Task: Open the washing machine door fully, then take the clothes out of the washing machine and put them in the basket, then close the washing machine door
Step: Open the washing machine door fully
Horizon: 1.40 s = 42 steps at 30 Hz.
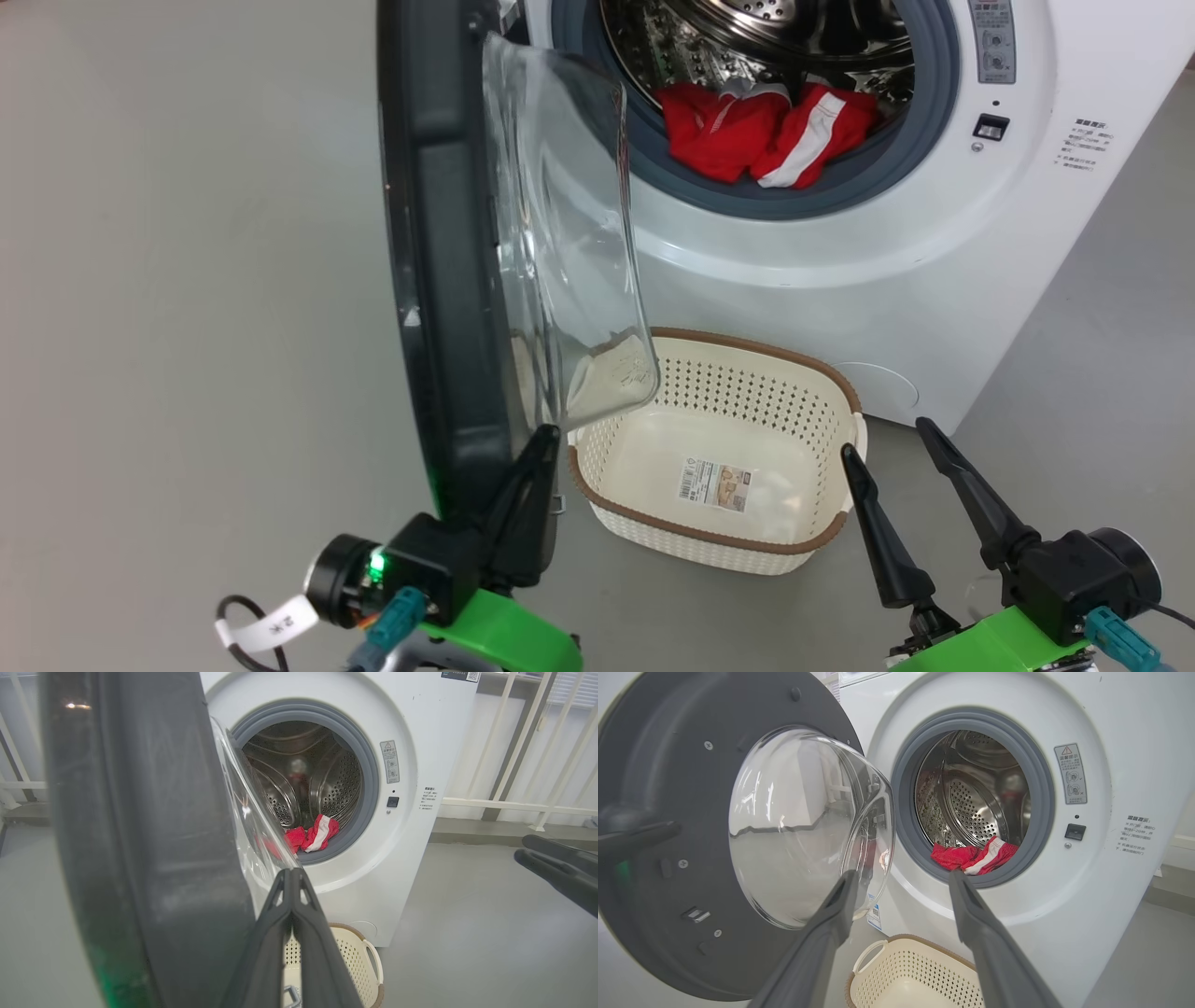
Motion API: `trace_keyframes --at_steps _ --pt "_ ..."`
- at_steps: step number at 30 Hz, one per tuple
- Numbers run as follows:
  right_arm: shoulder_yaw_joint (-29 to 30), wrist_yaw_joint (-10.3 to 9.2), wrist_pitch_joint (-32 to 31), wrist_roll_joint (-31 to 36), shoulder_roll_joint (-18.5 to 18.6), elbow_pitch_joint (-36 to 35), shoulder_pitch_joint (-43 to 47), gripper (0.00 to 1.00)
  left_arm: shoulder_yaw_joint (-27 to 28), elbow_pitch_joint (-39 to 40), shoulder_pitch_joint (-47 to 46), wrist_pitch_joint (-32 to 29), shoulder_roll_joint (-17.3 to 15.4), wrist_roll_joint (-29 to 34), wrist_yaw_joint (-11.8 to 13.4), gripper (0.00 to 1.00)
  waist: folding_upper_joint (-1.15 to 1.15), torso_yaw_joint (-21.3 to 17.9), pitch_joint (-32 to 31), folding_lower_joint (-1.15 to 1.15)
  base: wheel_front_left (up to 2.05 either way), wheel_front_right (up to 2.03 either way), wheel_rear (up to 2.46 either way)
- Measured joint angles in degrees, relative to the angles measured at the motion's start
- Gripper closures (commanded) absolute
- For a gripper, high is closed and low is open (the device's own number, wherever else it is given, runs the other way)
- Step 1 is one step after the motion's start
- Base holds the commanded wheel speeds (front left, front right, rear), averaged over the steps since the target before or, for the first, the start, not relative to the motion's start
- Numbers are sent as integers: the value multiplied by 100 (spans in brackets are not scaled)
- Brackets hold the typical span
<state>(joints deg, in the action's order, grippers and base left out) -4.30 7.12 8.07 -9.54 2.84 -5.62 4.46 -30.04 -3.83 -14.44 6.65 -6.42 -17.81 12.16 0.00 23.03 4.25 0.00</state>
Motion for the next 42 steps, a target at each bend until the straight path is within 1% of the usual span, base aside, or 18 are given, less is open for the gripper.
trace_keyframes --at_steps 6,13,18,21,33,39,42 --pt "-4 0 0 0 0 0 0 0 227 20 7 0 -54 -67 158 100 0 87 -23 0 0 0 0" --pt "3 0 -1 -5 0 -4 1 0 500 97 68 0 -212 -154 353 100 0 204 -52 0 0 0 0" --pt "3 0 -10 -5 0 -12 3 0 665 158 174 0 -327 -203 404 100 0 304 -54 0 0 0 0" --pt "-2 0 -52 -5 0 -19 3 0 793 158 189 -1 -394 -222 498 100 0 359 -55 0 0 0 0" --pt "-14 0 -156 52 0 -144 4 0 1274 104 276 81 -668 -449 651 100 0 432 38 0 0 0 0" --pt "-19 0 -282 156 0 -249 3 0 1644 -44 269 232 -743 -628 699 100 0 399 173 0 0 0 0" --pt "-15 0 -364 257 1 -302 2 0 1834 -107 243 258 -837 -747 705 100 0 363 247 0 0 0 0"
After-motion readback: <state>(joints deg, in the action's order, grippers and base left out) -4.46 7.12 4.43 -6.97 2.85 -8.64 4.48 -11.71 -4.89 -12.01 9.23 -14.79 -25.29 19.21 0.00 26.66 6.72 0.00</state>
